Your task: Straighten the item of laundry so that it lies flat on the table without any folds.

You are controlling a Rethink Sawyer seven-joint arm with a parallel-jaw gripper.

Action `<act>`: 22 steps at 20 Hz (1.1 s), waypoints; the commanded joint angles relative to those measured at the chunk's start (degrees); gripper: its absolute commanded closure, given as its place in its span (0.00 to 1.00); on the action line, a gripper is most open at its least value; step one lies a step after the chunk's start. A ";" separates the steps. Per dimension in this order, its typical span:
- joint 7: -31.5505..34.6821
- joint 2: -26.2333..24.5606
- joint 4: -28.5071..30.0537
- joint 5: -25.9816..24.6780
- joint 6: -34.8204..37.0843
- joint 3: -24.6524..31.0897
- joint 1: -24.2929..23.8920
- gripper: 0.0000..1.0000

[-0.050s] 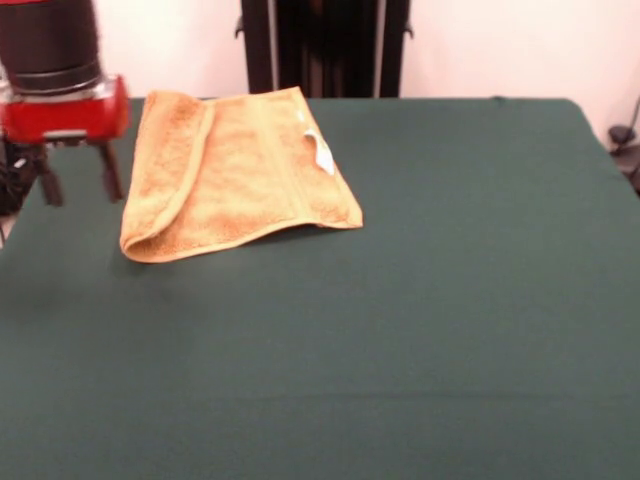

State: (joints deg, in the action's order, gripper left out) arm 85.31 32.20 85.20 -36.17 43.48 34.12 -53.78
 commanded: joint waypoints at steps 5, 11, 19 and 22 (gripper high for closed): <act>-29.10 -2.24 -6.26 -2.97 9.14 6.49 -0.33 0.00; -32.68 -0.47 -3.22 -3.37 7.15 5.66 -2.02 0.00; -43.51 -2.30 -6.28 -4.53 8.68 7.39 -3.97 0.00; -48.79 -4.23 -10.56 -4.51 11.58 8.51 -4.25 0.00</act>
State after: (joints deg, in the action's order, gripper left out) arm 63.68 30.43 79.15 -38.60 46.57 36.30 -59.54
